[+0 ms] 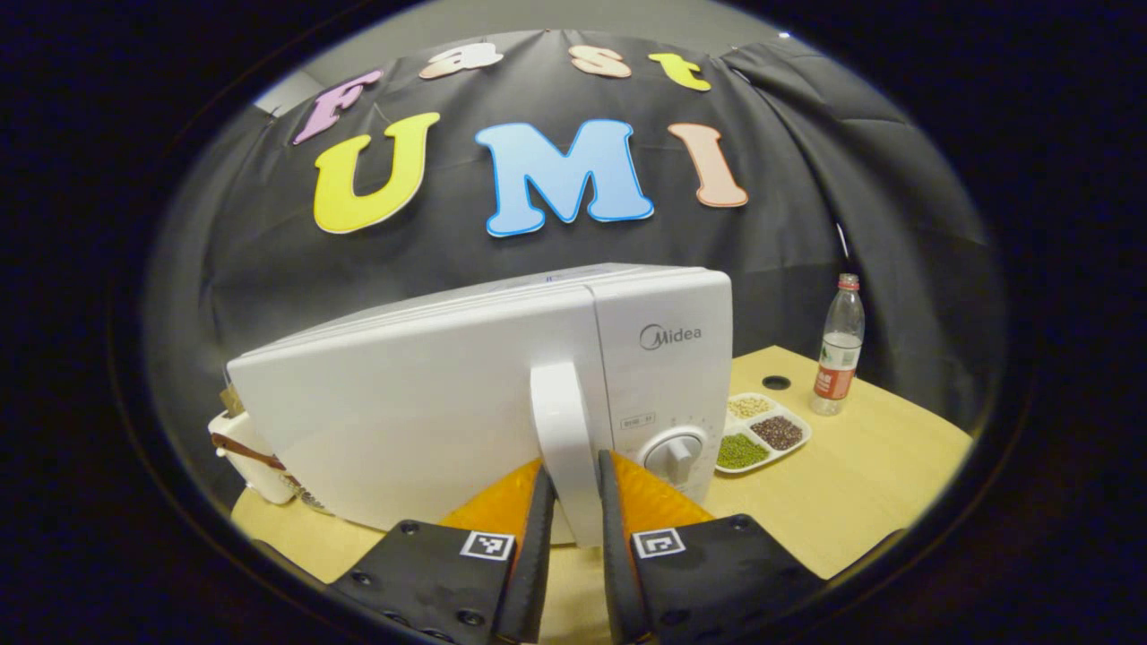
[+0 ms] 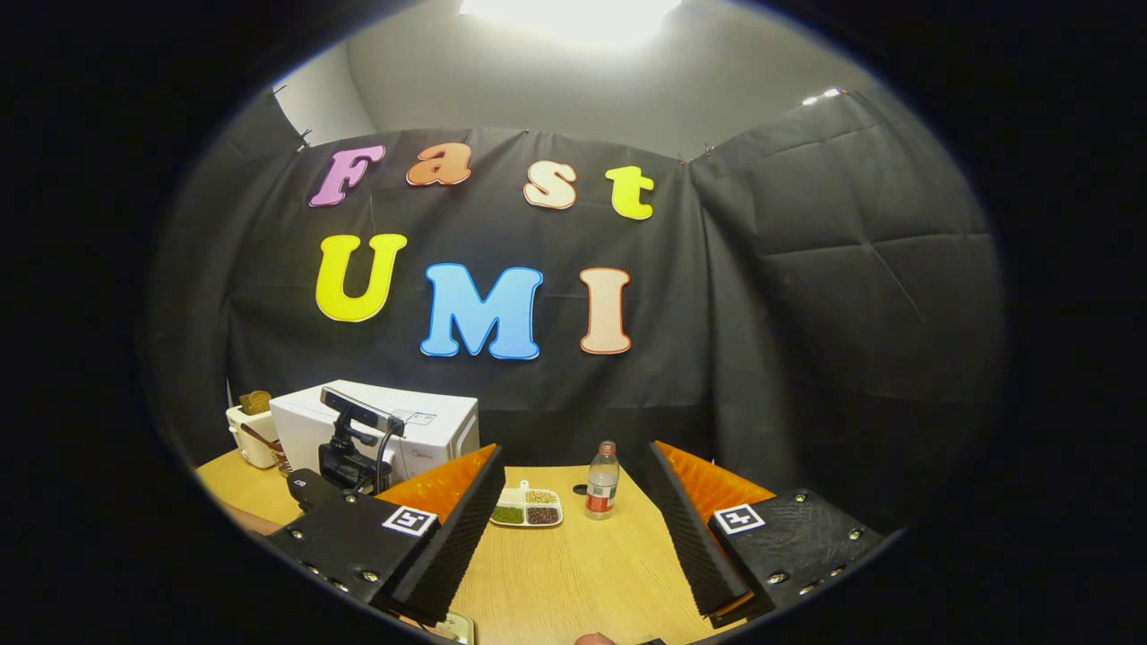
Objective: Open the microwave oven with the left hand, put the food in, and close the microwave oven.
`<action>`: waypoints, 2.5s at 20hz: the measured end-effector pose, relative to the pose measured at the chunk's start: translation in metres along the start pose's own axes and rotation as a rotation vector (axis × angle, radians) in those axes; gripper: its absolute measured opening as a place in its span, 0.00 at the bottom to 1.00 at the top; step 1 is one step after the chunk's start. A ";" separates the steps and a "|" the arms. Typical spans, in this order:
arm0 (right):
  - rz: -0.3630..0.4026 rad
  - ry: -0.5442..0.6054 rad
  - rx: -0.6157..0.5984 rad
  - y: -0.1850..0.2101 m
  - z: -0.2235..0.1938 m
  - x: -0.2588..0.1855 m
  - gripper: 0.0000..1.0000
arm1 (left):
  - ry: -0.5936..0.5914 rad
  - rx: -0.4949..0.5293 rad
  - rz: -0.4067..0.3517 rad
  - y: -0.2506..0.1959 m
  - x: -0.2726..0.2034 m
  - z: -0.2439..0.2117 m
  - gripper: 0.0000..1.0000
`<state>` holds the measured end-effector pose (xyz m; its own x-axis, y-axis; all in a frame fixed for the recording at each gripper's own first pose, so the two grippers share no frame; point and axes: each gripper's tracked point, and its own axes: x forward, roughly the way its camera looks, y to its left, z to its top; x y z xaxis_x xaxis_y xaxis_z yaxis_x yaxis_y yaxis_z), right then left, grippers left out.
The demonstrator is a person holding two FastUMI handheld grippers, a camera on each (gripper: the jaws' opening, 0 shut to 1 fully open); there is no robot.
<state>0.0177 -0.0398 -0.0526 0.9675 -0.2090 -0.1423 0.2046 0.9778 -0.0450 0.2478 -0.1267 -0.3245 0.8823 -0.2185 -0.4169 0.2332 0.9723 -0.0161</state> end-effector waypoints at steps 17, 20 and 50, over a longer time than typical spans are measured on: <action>0.212 -0.035 0.027 0.008 -0.005 0.000 0.96 | 0.071 -0.100 0.062 0.020 -0.088 -0.027 0.11; 0.287 -0.050 0.017 0.009 -0.006 -0.007 0.96 | 0.080 -0.104 0.126 0.031 -0.114 -0.034 0.12; 0.488 -0.109 0.039 0.230 0.025 -0.067 0.97 | 0.098 -0.145 0.155 0.231 -0.288 -0.111 0.14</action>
<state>0.0035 0.1997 -0.0289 0.9612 0.2737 -0.0330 -0.2724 0.9614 0.0385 0.0022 0.1701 -0.3089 0.8574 -0.0633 -0.5107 0.0307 0.9969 -0.0720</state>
